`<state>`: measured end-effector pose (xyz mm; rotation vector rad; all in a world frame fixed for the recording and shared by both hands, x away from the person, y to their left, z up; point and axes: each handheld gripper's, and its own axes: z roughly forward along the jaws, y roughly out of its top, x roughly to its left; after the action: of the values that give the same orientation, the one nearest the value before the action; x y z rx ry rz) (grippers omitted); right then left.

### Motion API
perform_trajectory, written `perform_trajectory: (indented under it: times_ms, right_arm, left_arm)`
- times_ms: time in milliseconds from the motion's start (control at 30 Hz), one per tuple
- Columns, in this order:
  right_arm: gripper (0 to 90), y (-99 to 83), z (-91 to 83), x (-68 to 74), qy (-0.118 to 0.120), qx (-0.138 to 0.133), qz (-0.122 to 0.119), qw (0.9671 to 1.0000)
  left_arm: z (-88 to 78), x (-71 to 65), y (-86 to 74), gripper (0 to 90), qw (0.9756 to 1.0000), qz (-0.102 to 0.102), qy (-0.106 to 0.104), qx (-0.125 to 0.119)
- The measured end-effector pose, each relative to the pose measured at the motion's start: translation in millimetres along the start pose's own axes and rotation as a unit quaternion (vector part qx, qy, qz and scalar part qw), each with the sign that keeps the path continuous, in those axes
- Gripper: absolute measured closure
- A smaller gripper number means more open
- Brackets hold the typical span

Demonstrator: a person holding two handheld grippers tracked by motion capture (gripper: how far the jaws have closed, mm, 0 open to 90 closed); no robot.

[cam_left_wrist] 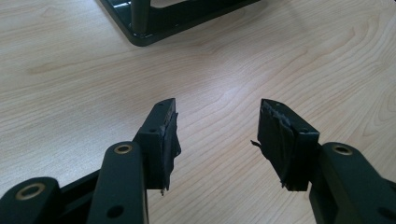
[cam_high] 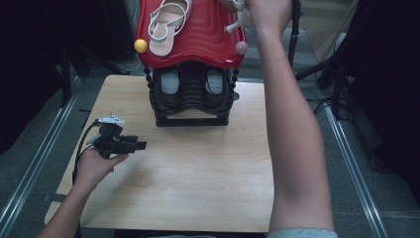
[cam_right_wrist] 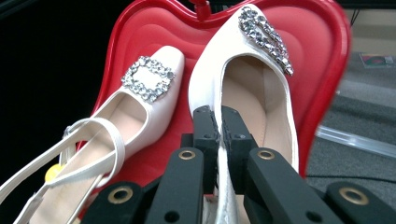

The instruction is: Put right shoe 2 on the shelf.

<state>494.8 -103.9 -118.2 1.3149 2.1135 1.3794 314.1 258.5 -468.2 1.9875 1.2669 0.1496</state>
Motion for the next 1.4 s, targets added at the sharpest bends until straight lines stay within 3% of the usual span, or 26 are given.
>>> perform_trajectory:
  times_ms: [200,733,1400]
  right_arm:
    - [88.3,-2.9,19.7,5.8,-0.002,0.011,-0.010,0.9999]
    - [88.1,-25.8,41.3,20.8,0.004,0.011,-0.033,0.9994]
    - [87.6,-41.3,62.8,27.9,0.010,0.004,-0.027,0.9996]
  left_arm:
    - [-1.8,1.3,-0.3,47.8,1.0000,-0.004,-0.002,-0.005]
    - [-0.4,0.5,-0.3,47.9,1.0000,0.000,-0.003,-0.001]
    - [-0.1,1.0,-0.5,47.8,1.0000,0.003,-0.004,0.004]
